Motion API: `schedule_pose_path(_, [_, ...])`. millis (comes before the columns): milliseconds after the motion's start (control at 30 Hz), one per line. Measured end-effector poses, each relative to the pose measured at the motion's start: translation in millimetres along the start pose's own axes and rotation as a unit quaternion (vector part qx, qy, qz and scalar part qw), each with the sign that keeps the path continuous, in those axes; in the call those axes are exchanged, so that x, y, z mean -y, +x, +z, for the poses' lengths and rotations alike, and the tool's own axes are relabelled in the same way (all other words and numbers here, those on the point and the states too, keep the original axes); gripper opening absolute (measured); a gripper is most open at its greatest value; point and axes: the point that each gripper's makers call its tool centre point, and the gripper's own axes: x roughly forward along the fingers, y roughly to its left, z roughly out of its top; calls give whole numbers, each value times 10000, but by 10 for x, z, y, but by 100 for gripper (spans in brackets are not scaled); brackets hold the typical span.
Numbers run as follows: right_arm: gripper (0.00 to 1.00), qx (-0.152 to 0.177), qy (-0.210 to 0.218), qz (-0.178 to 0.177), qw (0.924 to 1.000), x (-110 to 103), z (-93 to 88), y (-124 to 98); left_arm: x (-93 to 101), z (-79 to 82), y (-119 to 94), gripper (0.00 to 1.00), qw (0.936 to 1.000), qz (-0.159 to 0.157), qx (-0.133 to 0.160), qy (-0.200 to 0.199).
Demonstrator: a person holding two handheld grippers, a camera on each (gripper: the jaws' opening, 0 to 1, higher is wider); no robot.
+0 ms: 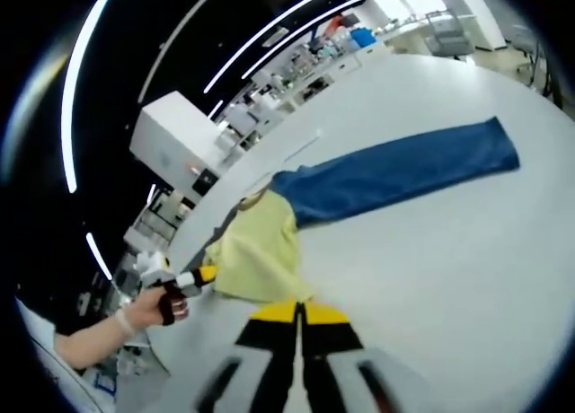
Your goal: Fold the garment on the visible template until the final outline fits inside the template.
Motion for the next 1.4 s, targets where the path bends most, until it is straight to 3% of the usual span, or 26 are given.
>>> schedule_pose_path(300, [0,26,-5,-6,10000,-8,3,-12,86,28,-110,0,9999,-76,16,-91])
schedule_pose_path(533, [0,46,-34,23,10000,-34,19,-37,173,78,-362,0,9992,-158,141,-331])
schedule_pose_path(800, [0,48,-43,70,10000,-65,-12,-81,-13,62,-833,0,9993,-82,118,-351])
schedule_pose_path(1133, [0,-109,-37,155,9998,-85,-193,-195,-324,-250,-1305,0,9983,300,19,-500])
schedule_pose_path(1400, [0,-476,-47,301,9984,-184,-484,-277,-446,-558,-1603,0,9966,499,-196,-634])
